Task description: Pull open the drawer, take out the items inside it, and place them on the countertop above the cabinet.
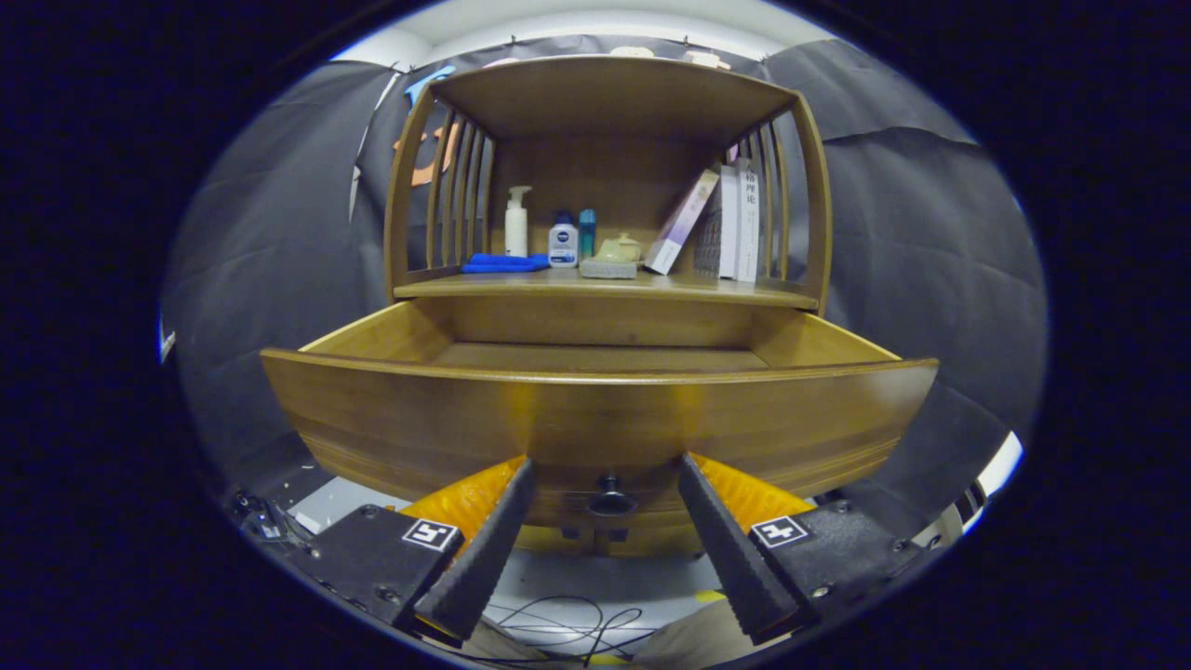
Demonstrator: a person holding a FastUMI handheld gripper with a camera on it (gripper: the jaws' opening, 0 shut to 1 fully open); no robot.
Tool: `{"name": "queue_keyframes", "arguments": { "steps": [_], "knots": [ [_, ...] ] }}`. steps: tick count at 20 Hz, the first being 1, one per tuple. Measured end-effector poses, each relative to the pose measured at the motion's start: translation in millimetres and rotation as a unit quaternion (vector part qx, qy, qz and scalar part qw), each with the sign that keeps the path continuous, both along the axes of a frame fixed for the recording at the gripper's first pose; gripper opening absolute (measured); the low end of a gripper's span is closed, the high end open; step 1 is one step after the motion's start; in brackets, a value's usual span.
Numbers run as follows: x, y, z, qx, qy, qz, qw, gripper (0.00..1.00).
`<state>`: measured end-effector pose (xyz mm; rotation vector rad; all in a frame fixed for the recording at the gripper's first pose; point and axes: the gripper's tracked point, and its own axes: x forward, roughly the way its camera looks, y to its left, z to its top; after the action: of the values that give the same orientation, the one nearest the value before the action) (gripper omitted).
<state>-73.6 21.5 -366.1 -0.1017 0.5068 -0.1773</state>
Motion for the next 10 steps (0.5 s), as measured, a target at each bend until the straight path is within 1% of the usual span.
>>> {"name": "queue_keyframes", "arguments": {
  "steps": [6, 9, 10],
  "knots": [
    [28.3, -3.2, -2.1, -0.005, 0.014, 0.003, 1.0, 1.0],
    [49.8, -4.7, 2.9, -0.002, 0.005, 0.002, 1.0, 1.0],
    [53.6, -6.2, -1.7, -0.001, 0.015, 0.001, 1.0, 1.0]
  ]
}}
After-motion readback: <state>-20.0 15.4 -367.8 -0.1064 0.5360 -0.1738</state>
